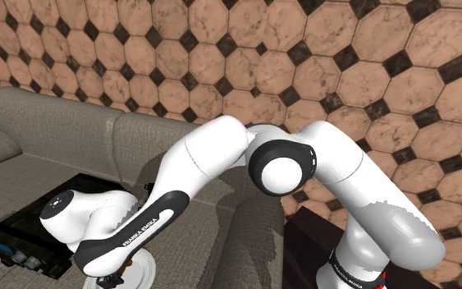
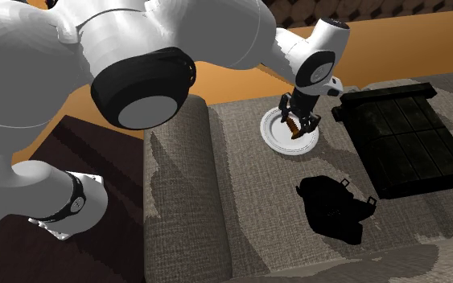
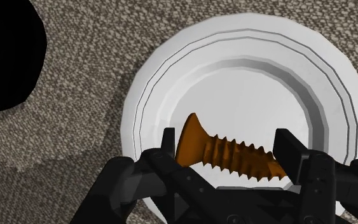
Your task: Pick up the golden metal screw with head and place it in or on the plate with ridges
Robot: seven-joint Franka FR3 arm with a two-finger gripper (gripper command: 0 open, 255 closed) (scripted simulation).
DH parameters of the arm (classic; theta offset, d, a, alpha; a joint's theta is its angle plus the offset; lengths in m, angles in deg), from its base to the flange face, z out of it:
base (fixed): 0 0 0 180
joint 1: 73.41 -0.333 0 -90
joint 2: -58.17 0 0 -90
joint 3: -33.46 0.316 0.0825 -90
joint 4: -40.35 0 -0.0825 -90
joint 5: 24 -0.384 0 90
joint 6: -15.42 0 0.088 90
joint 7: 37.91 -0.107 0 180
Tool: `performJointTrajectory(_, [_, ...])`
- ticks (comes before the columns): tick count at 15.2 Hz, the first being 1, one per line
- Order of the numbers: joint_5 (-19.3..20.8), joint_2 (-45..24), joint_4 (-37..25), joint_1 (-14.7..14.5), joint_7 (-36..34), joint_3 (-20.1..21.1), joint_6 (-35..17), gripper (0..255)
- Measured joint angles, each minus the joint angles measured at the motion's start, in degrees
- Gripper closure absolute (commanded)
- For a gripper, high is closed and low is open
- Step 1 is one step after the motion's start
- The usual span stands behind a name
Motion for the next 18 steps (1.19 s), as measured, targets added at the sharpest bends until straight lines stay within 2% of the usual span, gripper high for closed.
performJointTrajectory(1, [0.00, -0.02, -0.02, -0.01, -0.01, 0.00, 0.01, 0])
performJointTrajectory(7, [0.00, -0.12, -0.05, -0.01, -0.01, -0.03, 0.05, 0])
performJointTrajectory(12, [-0.87, 2.50, -2.10, -0.55, 0.52, 0.69, 4.65, 0])
performJointTrajectory(18, [-0.99, 2.88, -2.24, -0.55, 0.64, 0.77, 5.24, 0])
